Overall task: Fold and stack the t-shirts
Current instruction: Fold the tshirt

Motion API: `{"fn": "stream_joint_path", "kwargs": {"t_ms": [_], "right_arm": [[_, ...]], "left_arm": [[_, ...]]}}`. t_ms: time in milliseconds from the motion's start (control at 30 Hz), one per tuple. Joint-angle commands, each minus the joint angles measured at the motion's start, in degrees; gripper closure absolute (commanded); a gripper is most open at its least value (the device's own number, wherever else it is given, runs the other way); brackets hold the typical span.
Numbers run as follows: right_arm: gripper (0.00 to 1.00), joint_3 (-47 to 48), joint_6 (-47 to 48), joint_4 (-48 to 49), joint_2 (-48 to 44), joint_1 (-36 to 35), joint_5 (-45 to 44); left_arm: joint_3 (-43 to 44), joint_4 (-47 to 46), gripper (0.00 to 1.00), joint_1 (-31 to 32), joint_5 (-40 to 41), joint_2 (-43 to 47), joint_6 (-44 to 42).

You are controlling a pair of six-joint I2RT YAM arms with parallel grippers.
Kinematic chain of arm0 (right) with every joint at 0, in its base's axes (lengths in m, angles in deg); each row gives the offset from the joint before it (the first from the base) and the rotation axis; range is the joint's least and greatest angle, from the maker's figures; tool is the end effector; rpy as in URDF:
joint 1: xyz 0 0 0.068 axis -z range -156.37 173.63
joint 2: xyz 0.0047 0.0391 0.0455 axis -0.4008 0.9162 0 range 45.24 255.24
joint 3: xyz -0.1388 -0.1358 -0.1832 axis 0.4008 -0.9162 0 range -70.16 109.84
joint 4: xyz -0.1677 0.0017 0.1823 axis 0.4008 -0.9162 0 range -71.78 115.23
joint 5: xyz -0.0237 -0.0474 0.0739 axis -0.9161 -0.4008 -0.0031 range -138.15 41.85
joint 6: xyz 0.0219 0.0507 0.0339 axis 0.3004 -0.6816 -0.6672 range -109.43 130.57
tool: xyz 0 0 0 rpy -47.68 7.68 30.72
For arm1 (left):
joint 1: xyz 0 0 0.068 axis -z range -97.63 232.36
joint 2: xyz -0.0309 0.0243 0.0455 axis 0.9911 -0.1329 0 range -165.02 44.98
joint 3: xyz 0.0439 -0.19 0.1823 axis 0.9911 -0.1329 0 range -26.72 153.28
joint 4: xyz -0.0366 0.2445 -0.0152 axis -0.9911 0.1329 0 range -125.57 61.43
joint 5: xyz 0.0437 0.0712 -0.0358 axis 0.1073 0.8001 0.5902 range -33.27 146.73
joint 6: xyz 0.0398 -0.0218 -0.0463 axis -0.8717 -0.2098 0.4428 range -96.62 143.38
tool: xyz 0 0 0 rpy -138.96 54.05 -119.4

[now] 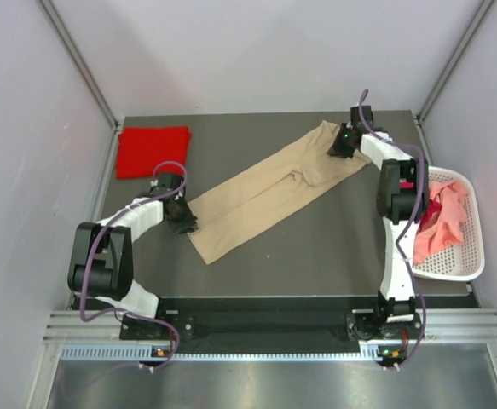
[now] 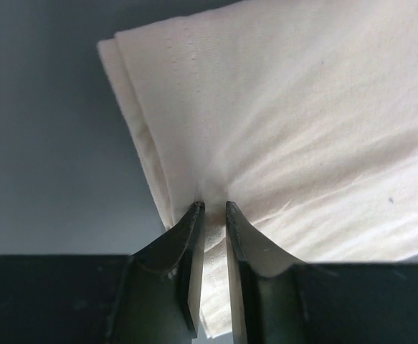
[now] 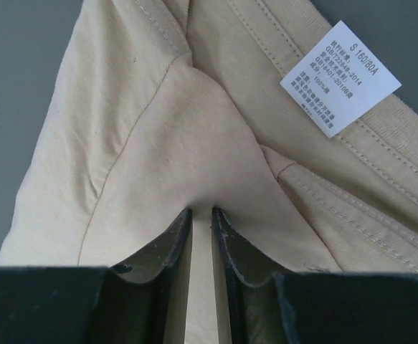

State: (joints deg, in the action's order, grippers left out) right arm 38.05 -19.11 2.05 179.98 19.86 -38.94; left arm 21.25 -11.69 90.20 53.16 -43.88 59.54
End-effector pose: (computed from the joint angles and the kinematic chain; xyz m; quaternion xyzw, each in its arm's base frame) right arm 0.5129 0.0419 0.1530 0.1829 0.9182 0.1710 0.3071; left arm 0.2782 -0.0415 0.1534 -0.2321 0.9474 -0.1101 0.1910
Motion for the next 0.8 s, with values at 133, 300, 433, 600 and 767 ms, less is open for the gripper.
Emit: {"fn": "stream_joint_path", "kwargs": {"t_ms": [133,300,433,600,767], "right_arm": [[0.77,-3.1,-1.3,1.1,-4.1,-0.4,-2.1],[0.72,-8.3,-4.5,-0.9,-13.0,-0.5,-5.6],[0.69,-15.3,-7.1,0.3,-18.0,-1.1,-4.0],[0.65,-24.2,-7.0,1.7,-23.5,-2.6,-4.5],[0.64,-25.9,-7.1,2.8,-24.6,-1.9,-7.3]], "left_arm": [[8.6,9.7,0.68,1.3,1.4,2.6,-5.8],[18.4,12.6,0.64,1.2,6.8,-3.4,-11.6],[25.1,15.4,0.60,0.6,9.2,-9.1,-15.9],[26.3,16.1,0.58,-2.3,6.6,-10.7,-20.0],[25.4,15.5,0.56,-4.3,6.8,-13.0,-20.7]]}}
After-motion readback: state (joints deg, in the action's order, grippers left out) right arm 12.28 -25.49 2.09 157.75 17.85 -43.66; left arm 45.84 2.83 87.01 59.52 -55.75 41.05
